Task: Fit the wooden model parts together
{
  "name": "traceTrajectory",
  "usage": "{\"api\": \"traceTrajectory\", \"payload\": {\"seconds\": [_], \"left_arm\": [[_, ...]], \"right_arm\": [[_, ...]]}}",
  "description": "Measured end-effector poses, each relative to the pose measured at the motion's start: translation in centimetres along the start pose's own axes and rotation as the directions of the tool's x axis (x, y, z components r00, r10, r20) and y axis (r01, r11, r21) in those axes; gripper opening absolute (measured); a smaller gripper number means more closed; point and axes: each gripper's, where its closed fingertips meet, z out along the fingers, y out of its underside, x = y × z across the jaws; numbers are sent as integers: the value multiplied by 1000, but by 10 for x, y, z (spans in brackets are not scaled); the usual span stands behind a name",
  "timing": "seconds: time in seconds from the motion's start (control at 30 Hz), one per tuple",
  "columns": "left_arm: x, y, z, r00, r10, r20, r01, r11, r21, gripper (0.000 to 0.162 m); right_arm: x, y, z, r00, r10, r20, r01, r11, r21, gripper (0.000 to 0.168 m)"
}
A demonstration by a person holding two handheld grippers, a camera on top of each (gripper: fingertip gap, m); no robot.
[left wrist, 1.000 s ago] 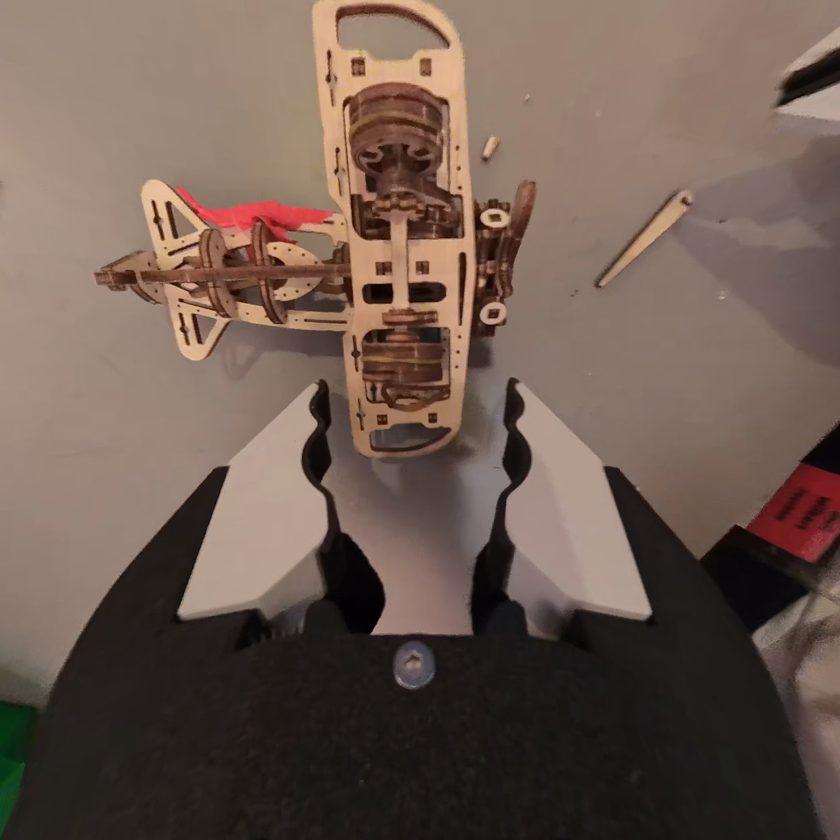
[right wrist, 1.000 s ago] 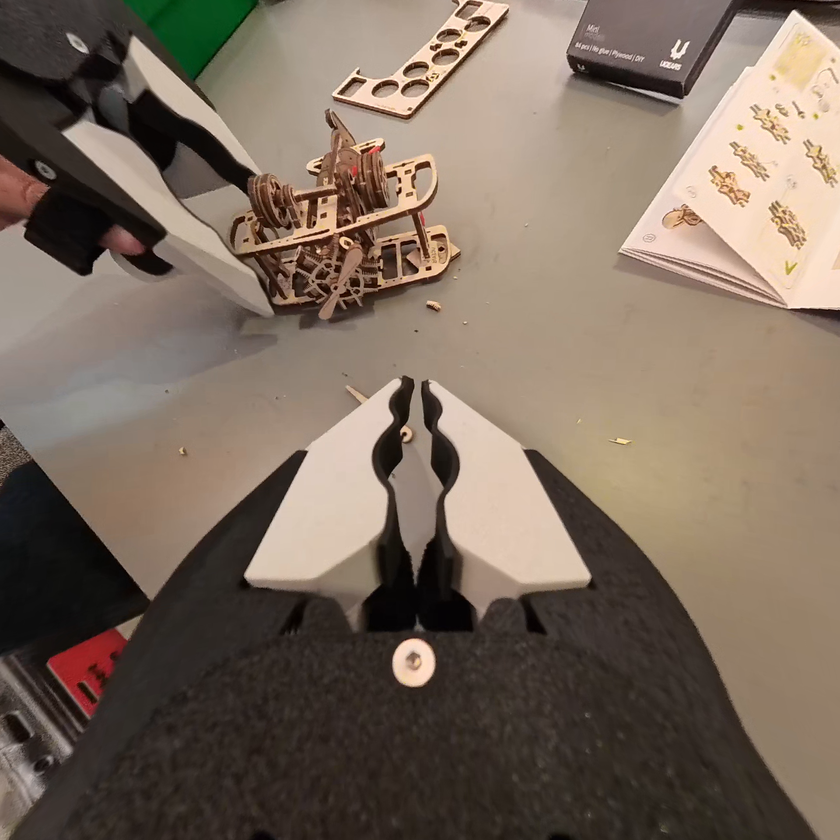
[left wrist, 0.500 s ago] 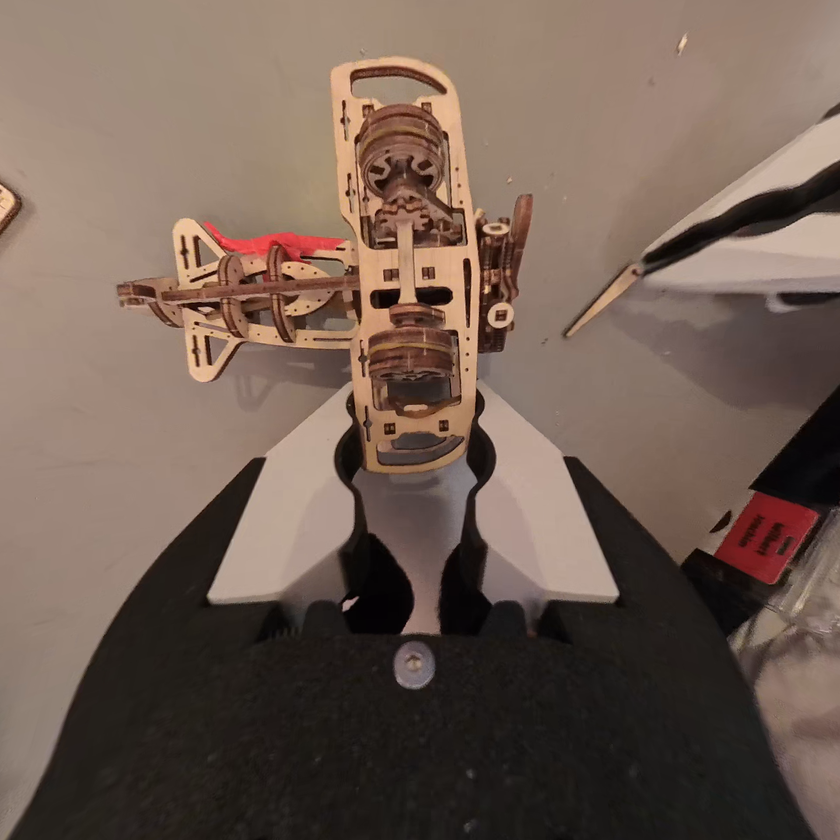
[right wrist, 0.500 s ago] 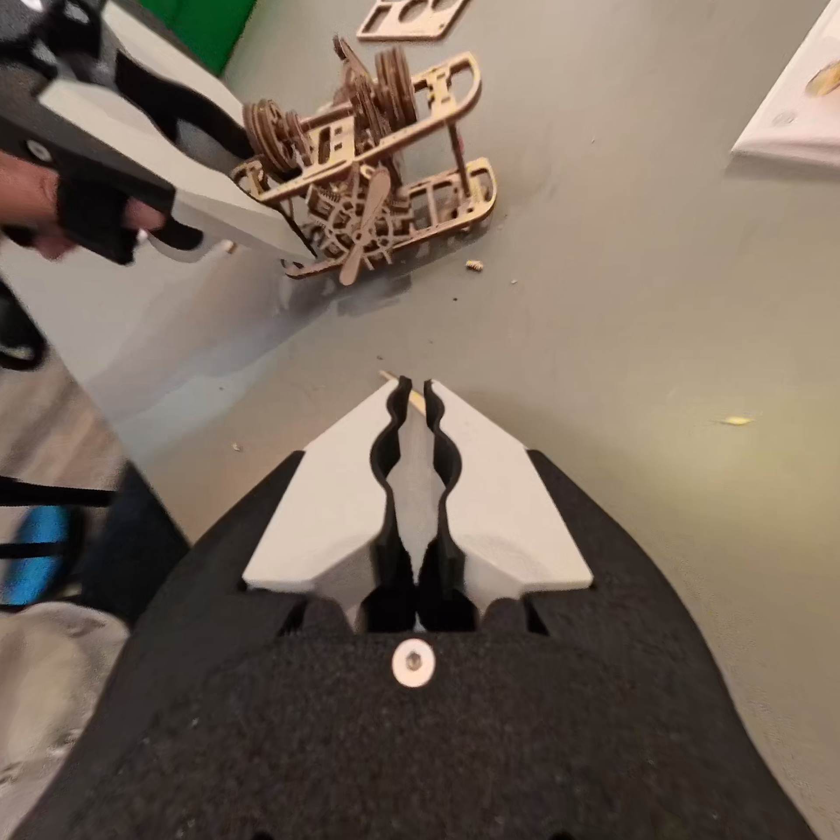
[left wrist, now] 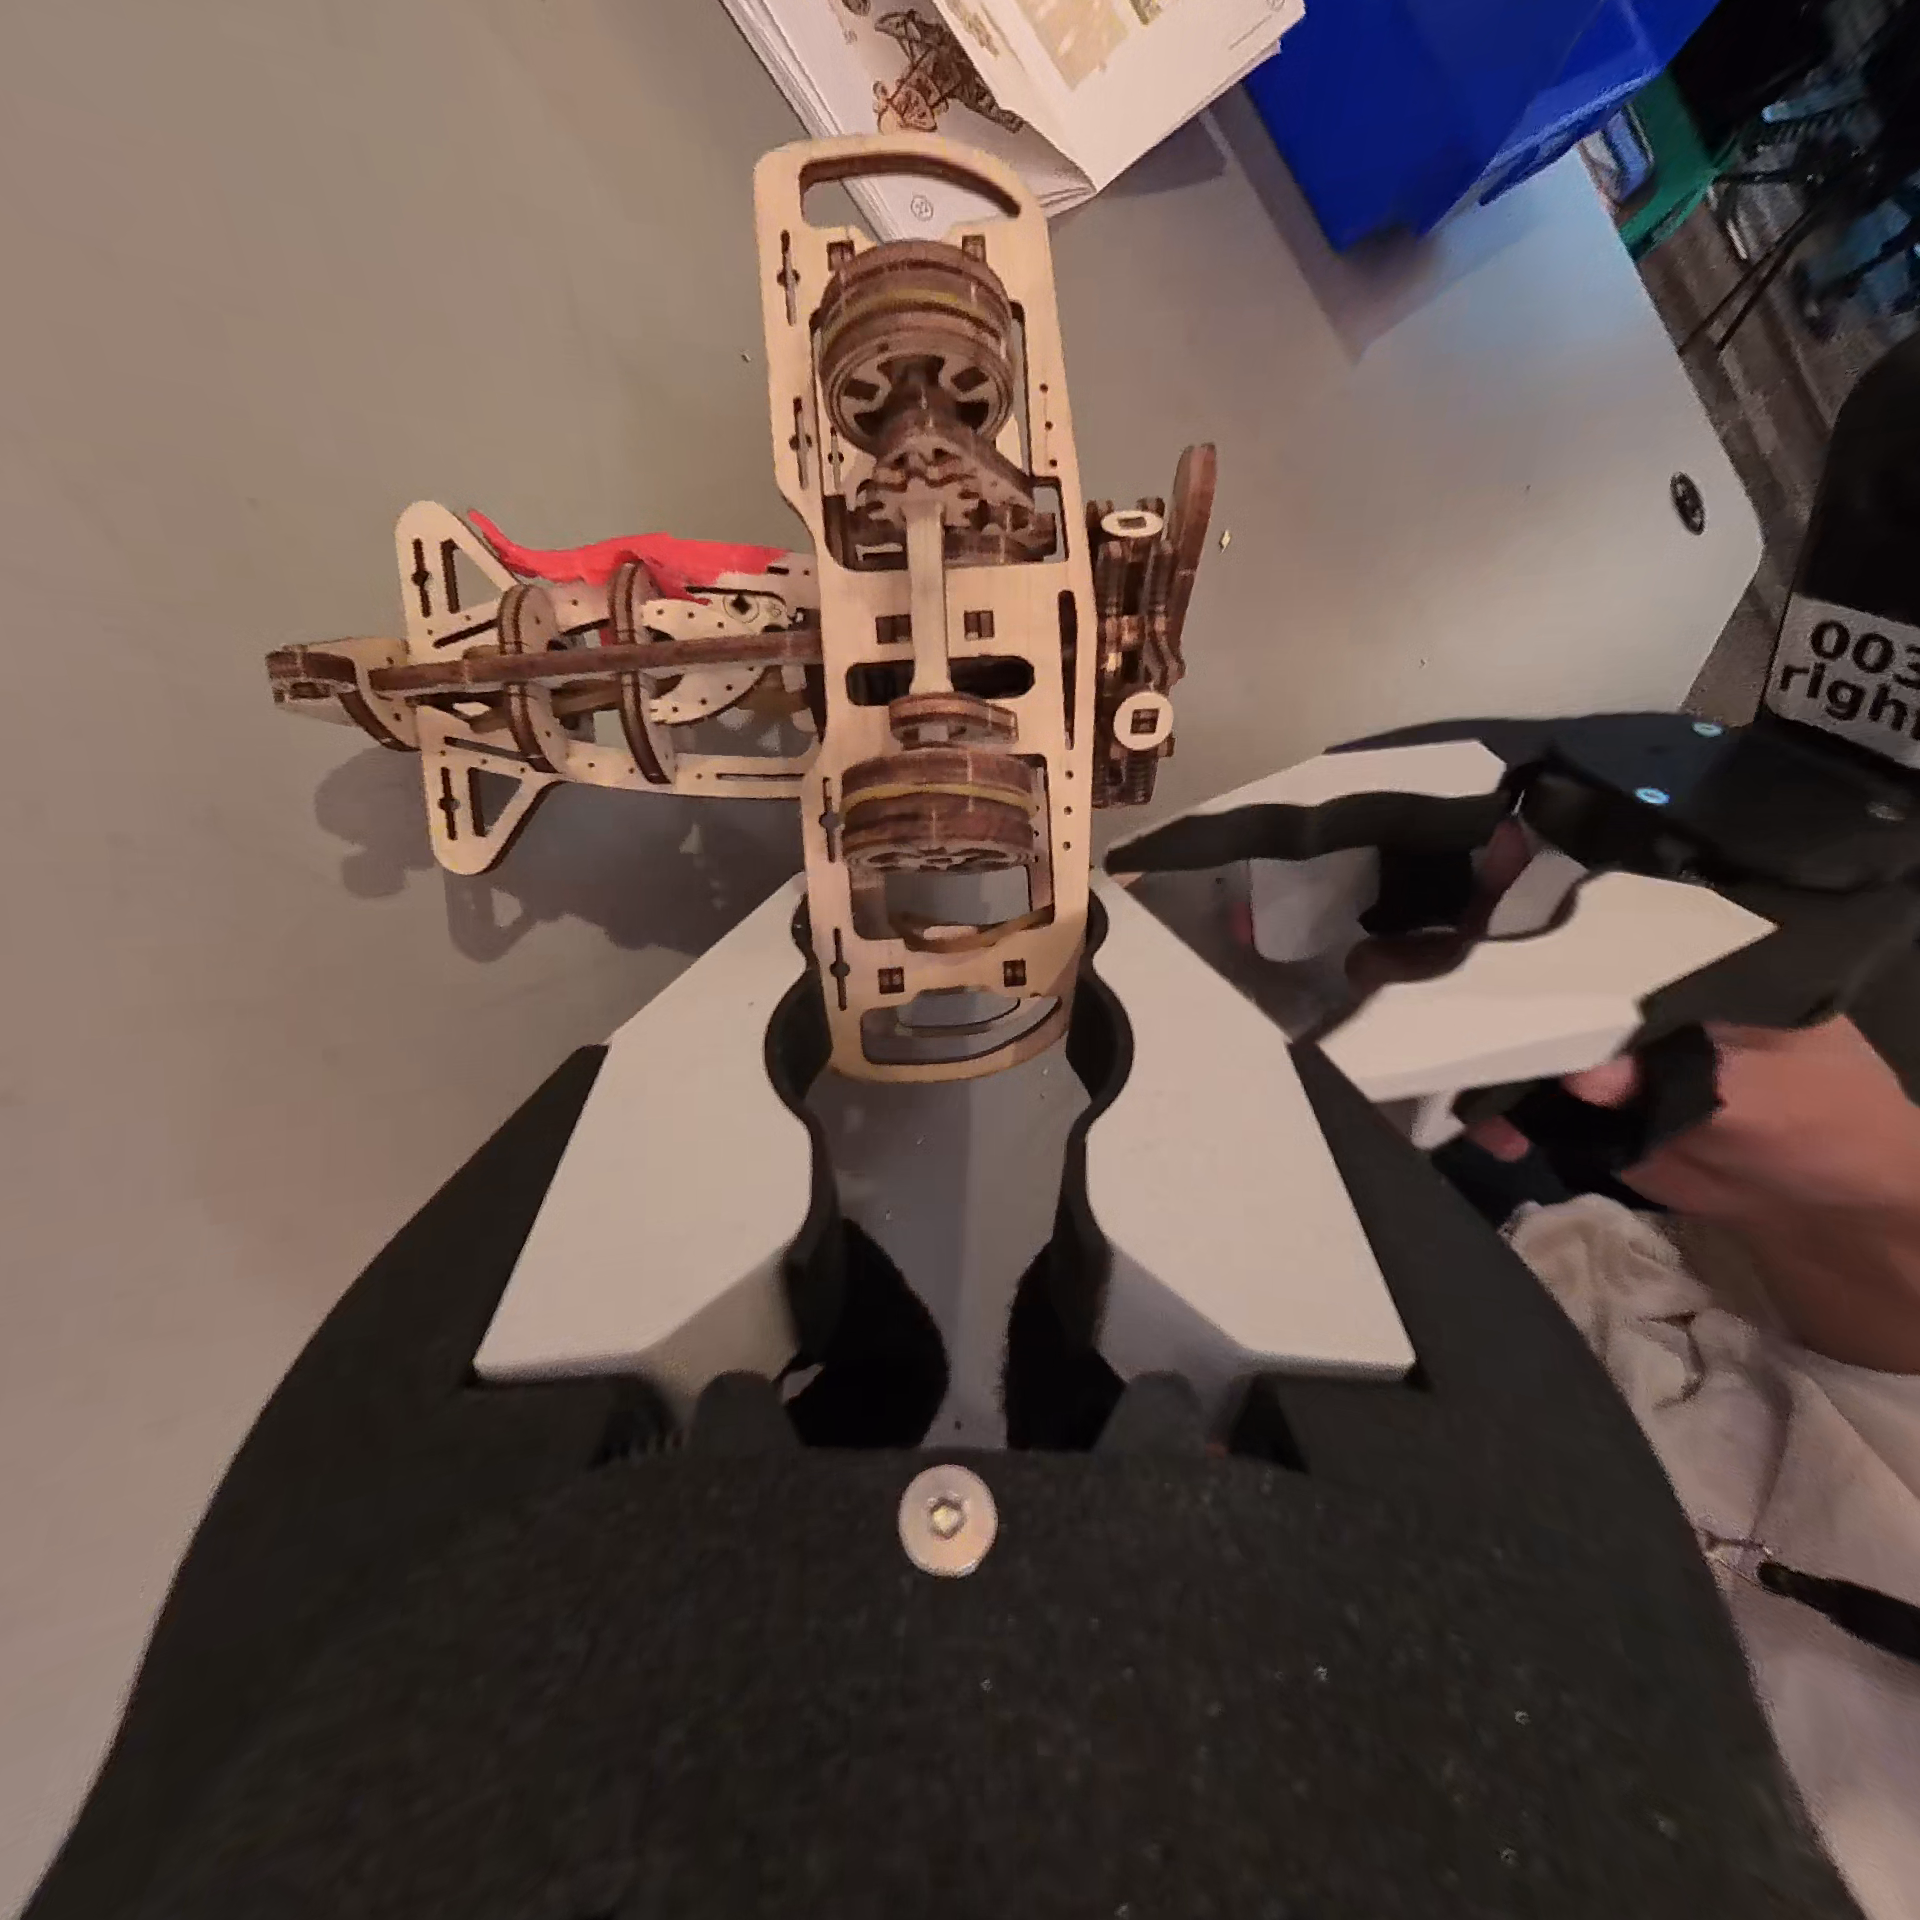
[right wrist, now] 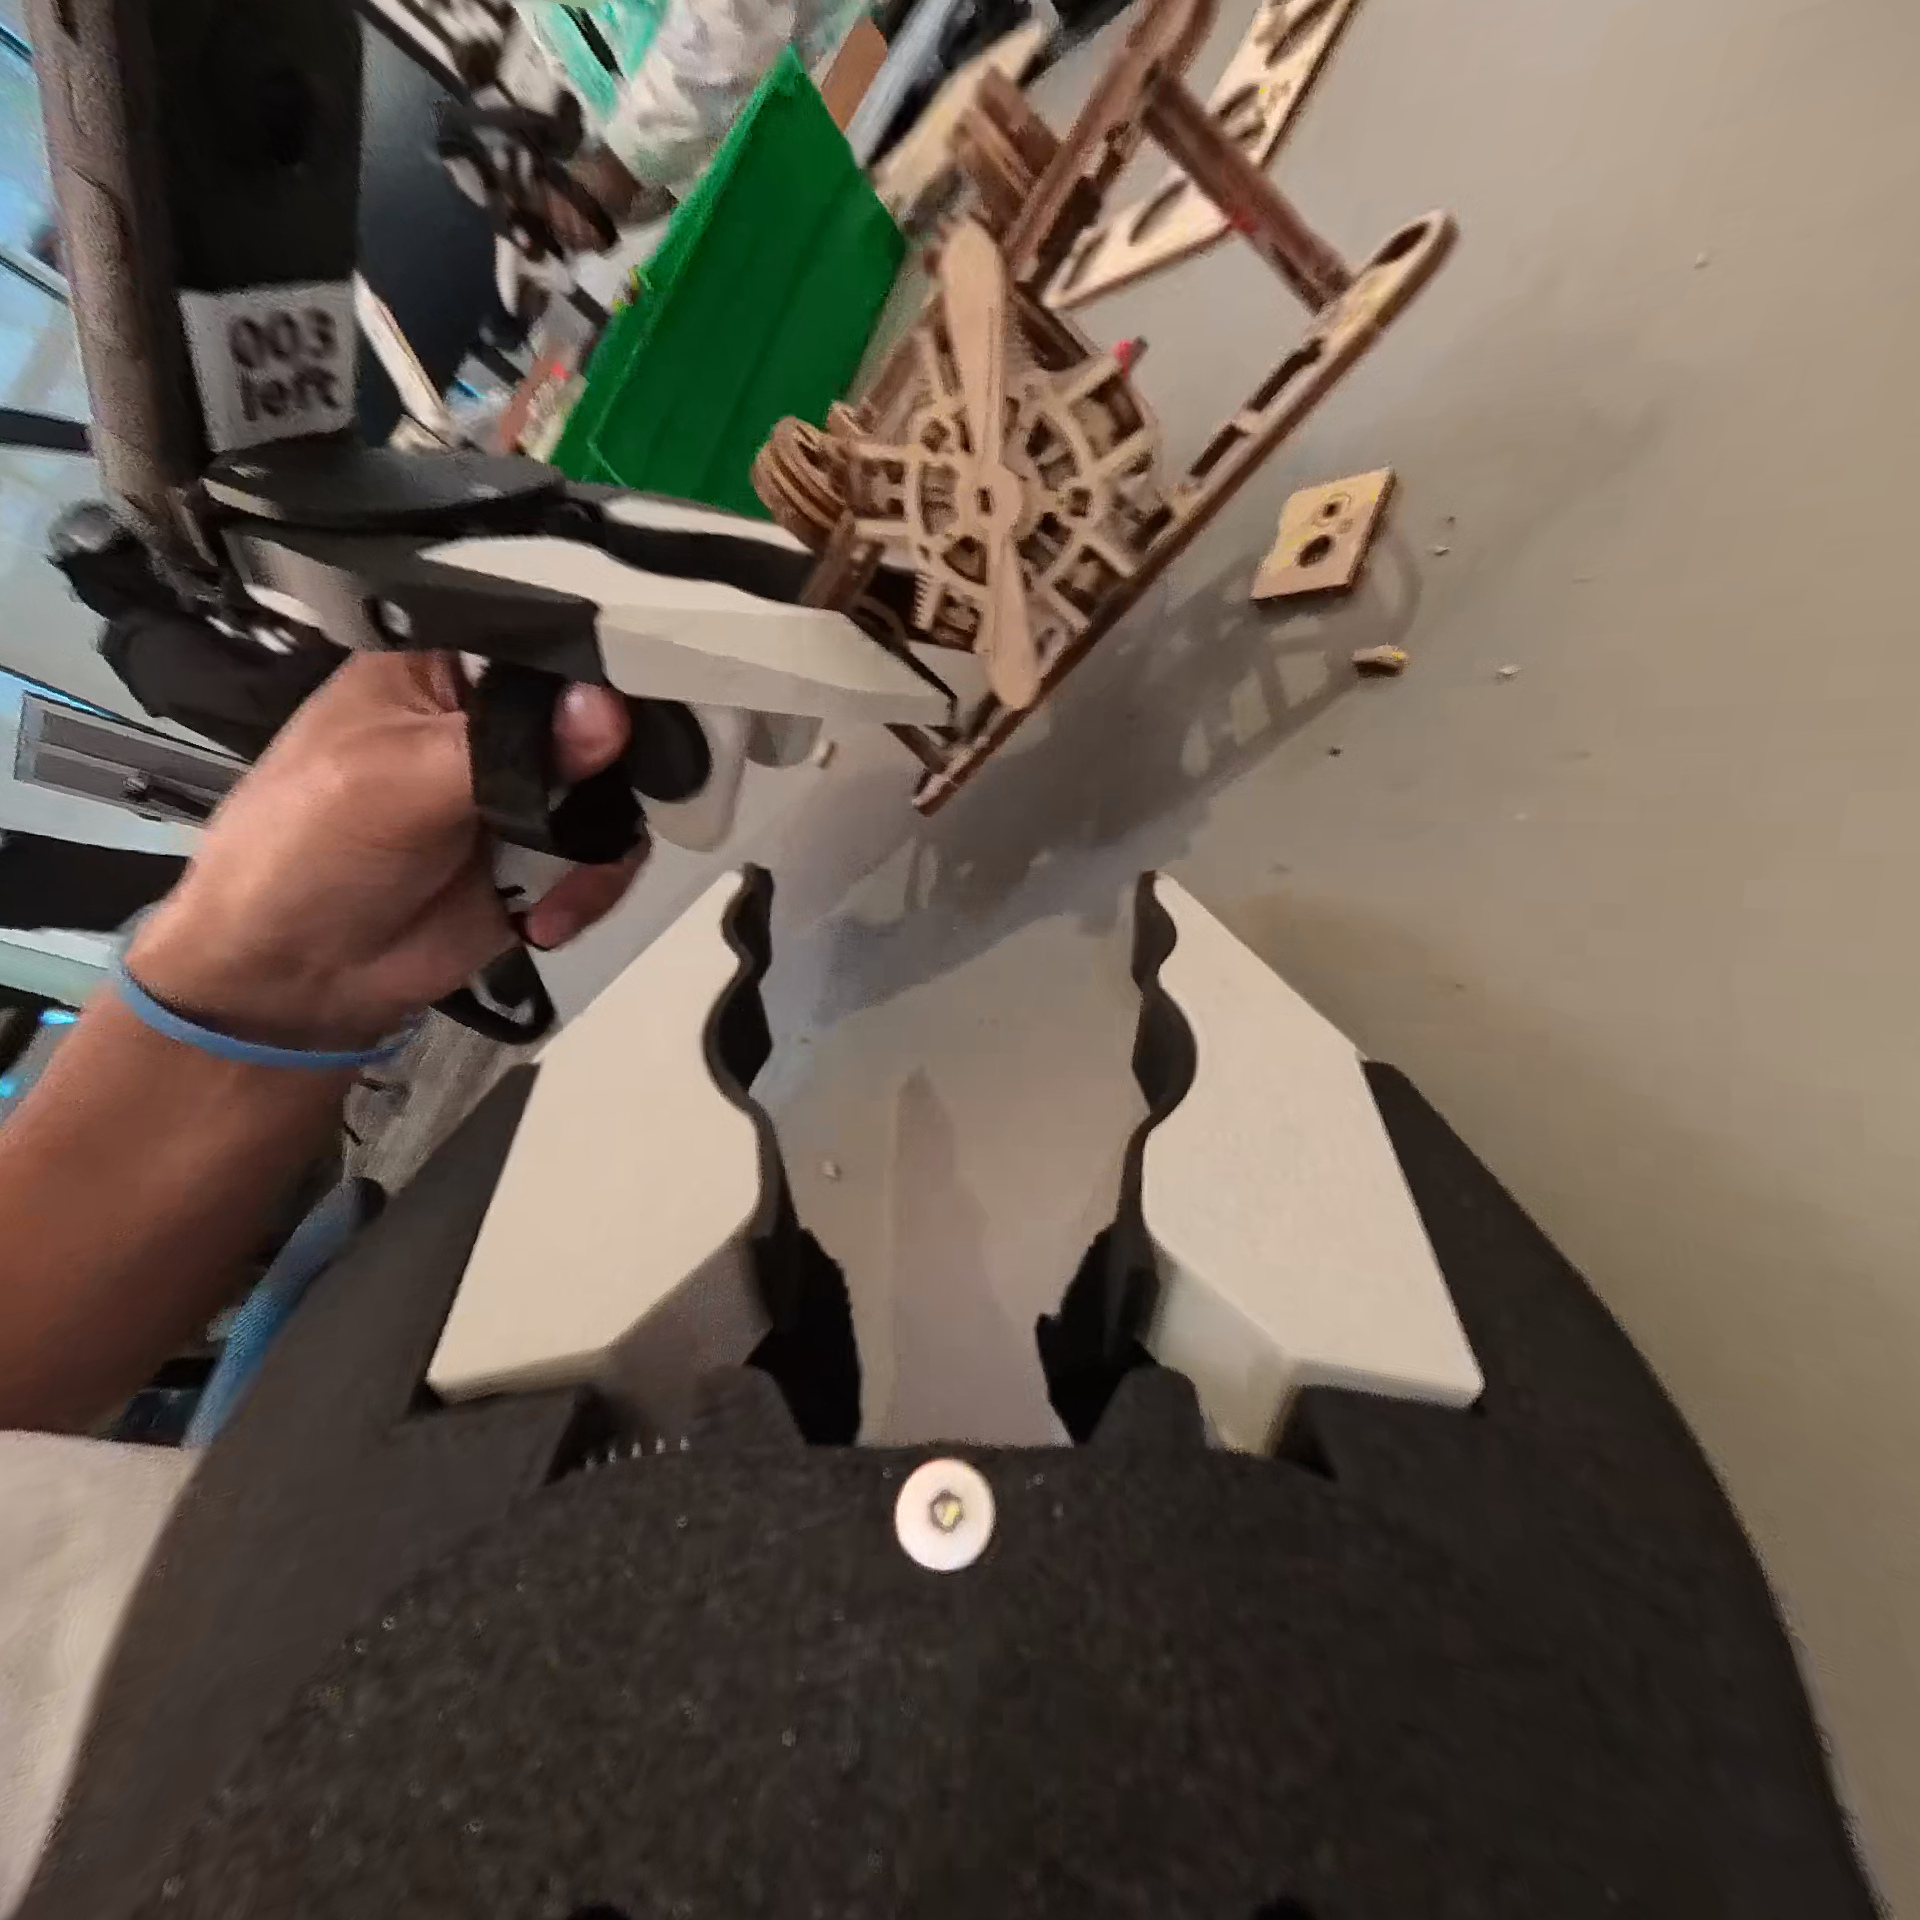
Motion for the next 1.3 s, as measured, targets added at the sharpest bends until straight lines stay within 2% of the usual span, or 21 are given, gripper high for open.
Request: {"api": "traceTrajectory", "payload": {"seconds": [0.13, 0.23, 0.4, 0.53, 0.77, 0.93, 1.07, 1.13, 1.2, 1.3], "left_arm": [[-2, 3, 3, 995, 76, 69, -76, 997, 0, 41], [3, 3, 3, 987, 124, 100, -127, 992, 20, 41], [12, 1, 4, 986, 136, 94, -141, 989, 46, 41], [15, 0, 2, 993, 110, 46, -113, 991, 72, 41], [27, -8, -8, 992, 30, -120, -15, 992, 124, 41], [37, -15, -17, 982, 21, -187, 5, 990, 138, 41], [44, -19, -25, 972, 19, -232, 15, 990, 142, 41], [46, -20, -29, 972, 21, -236, 13, 990, 142, 41], [50, -23, -32, 968, 38, -248, 0, 988, 151, 41], [64, -27, -37, 949, 35, -312, 16, 987, 160, 41]], "right_arm": [[-14, -20, -7, 980, 157, 120, -170, 980, 108, 71], [-7, -17, -4, 968, 229, 106, -235, 971, 38, 75], [-5, -18, -6, 949, 284, 139, -291, 956, 32, 69], [3, -20, -17, 968, 217, 122, -225, 973, 56, 56], [1, -30, -32, 983, 92, 158, -115, 983, 142, 39], [0, -23, -27, 993, -85, 81, 71, 984, 164, 35], [-7, -30, -28, 986, -158, 60, 141, 964, 225, 30], [-13, -35, -29, 986, -124, 115, 92, 964, 249, 30], [-19, -33, -28, 976, -40, 213, -7, 977, 213, 30], [-27, -39, -33, 926, 82, 368, -167, 964, 208, 37]]}}
